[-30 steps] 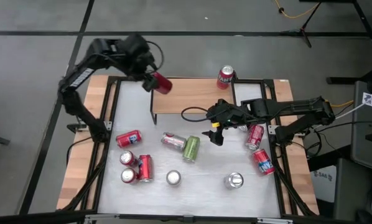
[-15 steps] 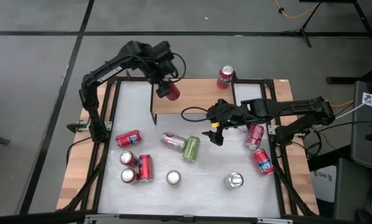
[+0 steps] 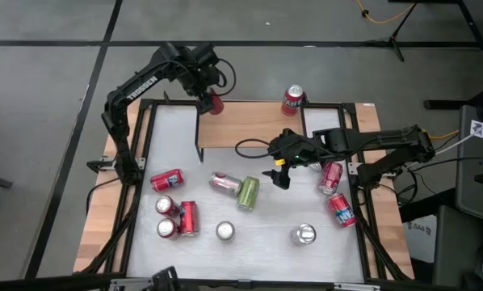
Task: Place canned beverage on shelf
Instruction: Put the red black soda can on the shelf
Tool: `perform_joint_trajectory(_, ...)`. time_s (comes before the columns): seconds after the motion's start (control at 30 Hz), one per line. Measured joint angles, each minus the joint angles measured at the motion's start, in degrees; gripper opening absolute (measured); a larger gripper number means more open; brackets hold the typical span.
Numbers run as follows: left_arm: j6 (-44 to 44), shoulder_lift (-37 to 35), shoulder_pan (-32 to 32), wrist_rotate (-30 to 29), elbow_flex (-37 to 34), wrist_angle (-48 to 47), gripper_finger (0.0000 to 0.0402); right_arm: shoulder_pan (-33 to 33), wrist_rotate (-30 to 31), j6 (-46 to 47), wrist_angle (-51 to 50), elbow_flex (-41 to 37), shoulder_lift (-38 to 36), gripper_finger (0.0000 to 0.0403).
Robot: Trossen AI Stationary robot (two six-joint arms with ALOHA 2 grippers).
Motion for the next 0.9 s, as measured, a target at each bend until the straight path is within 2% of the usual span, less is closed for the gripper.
perform_joint_trajectory(0.4, 4.82, 3.96, 5.99, -0.12, 0.0, 0.0, 0.028, 0.02, 0.0, 0.02, 0.0, 0.0, 0.0, 0.039)
perform_joint_trajectory(0.9, 4.52, 6.08, 6.48, 0.46, 0.02, 0.13, 0.028, 0.02, 0.0, 0.02, 0.0, 0.0, 0.0, 0.039)
